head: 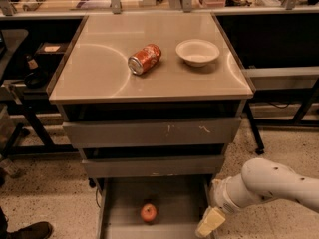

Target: Pick apple from bottom drawer and place on counter

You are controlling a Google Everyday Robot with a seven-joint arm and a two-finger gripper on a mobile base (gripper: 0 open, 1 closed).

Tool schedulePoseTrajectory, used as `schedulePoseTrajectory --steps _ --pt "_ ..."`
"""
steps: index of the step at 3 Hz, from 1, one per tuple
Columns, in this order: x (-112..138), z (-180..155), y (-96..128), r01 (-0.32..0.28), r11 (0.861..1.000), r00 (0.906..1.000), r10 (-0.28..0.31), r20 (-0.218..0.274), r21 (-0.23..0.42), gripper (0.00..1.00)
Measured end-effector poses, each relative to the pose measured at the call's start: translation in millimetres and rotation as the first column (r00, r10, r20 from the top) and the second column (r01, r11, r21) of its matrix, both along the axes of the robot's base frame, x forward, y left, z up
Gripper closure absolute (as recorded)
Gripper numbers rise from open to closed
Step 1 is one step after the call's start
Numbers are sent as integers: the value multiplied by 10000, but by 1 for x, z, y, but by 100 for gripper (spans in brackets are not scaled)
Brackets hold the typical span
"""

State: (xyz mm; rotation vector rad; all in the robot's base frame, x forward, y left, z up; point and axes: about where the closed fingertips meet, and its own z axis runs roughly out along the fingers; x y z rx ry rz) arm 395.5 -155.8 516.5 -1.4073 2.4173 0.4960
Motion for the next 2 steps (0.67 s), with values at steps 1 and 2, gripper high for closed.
schedulePoseTrajectory --steps 1,2 --pt "9 -50 10 5 9962 9996 18 -269 871 0" --pt "2 -64 15 -13 9946 9985 69 -540 1038 0"
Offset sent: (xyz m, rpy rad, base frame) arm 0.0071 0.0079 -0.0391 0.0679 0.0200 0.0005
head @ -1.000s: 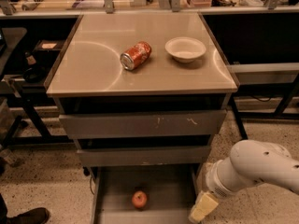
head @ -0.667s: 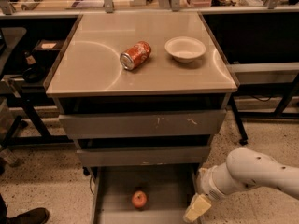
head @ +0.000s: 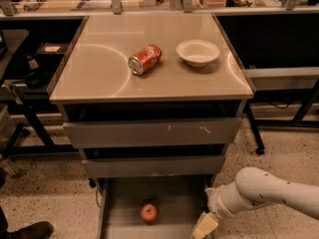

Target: Pick apple from bottom drawer and place on counter

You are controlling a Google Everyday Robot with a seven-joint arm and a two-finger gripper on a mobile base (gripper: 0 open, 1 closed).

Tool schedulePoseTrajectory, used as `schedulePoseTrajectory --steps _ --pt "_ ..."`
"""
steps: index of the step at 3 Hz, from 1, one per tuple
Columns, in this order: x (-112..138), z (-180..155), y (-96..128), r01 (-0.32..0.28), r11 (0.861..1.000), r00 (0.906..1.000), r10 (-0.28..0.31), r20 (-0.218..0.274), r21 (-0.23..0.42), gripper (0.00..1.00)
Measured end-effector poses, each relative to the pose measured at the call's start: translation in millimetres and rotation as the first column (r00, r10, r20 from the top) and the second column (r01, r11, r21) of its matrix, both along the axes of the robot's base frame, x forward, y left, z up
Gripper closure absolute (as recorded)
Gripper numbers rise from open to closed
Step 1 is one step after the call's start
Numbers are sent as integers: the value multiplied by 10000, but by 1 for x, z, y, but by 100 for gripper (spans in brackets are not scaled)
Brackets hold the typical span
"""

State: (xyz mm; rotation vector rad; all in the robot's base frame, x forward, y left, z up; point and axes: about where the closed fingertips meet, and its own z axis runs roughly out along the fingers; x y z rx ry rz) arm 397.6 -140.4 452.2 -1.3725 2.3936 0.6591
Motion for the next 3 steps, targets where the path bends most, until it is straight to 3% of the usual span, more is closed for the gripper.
schedulePoseTrajectory --steps 1,2,3 --pt "0 0 0 0 10000 10000 0 0 1 0" --pt "1 -24 4 150 9975 9998 -159 115 687 0" --pt "0 -70 15 335 9817 9993 -356 78 1873 0"
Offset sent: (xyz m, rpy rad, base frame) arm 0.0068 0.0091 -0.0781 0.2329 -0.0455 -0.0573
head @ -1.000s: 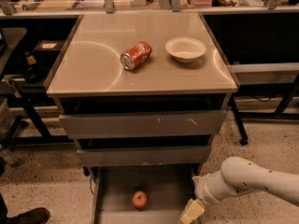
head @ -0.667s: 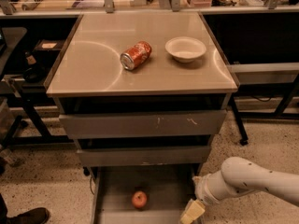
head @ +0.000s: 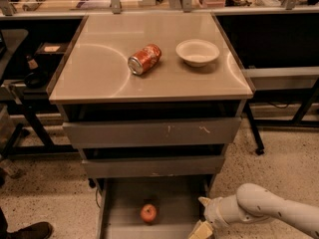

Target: Pick apple from bottom drawer and place on counter

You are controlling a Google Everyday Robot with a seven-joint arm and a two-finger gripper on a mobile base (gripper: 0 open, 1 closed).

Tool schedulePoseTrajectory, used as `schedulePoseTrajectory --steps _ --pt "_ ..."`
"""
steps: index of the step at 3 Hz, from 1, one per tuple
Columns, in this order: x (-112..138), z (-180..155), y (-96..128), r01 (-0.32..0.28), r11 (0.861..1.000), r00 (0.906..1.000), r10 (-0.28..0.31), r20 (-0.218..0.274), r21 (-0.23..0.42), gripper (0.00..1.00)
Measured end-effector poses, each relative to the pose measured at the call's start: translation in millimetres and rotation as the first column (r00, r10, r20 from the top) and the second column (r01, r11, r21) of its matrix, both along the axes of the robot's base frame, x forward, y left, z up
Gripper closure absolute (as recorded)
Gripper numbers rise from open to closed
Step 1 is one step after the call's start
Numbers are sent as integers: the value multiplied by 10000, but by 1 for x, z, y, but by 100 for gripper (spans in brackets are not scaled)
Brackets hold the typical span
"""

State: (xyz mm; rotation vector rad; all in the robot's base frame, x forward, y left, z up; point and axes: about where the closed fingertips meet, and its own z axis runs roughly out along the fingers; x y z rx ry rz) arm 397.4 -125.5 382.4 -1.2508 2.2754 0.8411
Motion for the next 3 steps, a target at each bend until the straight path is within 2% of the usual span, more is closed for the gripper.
schedulePoseTrajectory --steps 1,2,3 --pt "0 1 0 0 10000 10000 0 8 -7 0" --pt "0 -20 9 146 9982 9998 -154 124 588 0" --pt "11 -57 33 105 9882 9994 -155 310 1531 0"
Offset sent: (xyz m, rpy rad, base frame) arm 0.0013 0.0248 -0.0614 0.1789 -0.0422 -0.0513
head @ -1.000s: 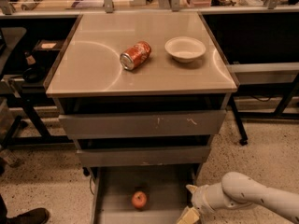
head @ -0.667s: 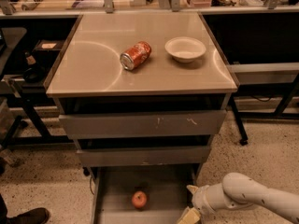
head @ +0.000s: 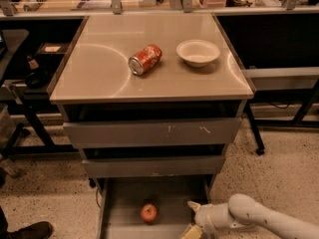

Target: Pick apple from bottom drawer and place on counter

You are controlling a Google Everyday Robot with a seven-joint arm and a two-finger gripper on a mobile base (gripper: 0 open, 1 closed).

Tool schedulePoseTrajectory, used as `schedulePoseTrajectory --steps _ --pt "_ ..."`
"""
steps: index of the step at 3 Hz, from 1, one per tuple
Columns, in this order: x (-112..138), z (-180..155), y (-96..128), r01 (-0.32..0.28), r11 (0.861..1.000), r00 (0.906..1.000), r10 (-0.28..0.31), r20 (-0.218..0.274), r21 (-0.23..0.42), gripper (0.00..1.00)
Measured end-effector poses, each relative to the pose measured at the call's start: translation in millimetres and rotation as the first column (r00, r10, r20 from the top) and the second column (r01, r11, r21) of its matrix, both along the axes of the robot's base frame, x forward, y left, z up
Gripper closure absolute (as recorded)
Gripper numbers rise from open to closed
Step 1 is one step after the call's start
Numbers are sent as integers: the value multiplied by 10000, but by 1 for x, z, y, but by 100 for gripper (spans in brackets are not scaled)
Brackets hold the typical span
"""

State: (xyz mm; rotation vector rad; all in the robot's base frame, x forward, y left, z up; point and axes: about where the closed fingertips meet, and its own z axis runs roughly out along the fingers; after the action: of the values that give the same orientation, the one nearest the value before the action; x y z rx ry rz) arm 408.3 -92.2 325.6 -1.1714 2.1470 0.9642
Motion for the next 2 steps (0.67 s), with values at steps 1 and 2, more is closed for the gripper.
schedulePoseTrajectory --steps 1,2 --pt "13 -34 21 -45 9972 10000 41 56 740 0" --pt "23 -58 43 72 9931 9998 -47 -214 1172 0"
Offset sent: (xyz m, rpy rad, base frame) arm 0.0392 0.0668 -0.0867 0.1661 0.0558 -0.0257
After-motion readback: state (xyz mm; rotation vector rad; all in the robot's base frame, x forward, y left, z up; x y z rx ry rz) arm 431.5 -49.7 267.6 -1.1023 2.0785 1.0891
